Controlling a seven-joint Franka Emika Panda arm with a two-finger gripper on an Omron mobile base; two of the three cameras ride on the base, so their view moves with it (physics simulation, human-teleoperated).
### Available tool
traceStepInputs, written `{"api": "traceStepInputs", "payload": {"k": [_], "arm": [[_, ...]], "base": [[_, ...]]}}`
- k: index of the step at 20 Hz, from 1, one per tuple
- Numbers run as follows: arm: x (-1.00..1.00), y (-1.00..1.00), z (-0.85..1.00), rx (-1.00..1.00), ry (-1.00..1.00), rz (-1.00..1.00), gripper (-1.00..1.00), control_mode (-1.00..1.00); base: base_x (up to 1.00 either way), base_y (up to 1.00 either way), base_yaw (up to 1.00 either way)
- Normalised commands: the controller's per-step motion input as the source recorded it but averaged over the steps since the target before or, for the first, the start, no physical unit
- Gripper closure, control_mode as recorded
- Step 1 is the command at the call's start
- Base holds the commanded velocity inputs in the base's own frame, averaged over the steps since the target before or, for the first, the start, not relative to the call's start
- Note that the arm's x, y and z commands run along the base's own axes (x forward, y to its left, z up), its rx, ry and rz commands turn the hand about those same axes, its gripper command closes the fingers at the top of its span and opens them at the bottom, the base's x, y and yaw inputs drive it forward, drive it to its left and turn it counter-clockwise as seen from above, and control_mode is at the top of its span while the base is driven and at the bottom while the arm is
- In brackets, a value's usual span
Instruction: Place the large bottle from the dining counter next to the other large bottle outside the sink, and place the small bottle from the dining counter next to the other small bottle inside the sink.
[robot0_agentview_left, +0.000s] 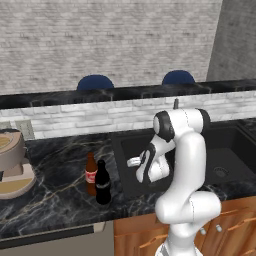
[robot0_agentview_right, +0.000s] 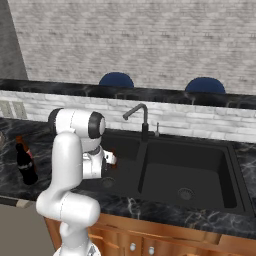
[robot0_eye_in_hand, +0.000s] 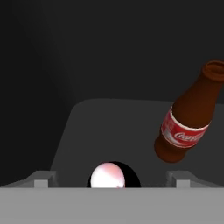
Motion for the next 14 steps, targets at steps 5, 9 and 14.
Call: {"api": "traceStepInputs", "payload": {"k": [5,9,14], "arm": [[0.00,-0.01,0.00,0.00,-0.01,0.00,-1.00,-1.00],[0.00,-0.04,0.01,0.00,-0.01,0.00,-1.00,-1.00],[0.00,-0.01,0.06,0.00,-0.01,0.00,-1.00,-1.00]], "base": [[0.00,0.00,0.00],[0.00,0.00,0.00],[0.00,0.00,0.00]]}}
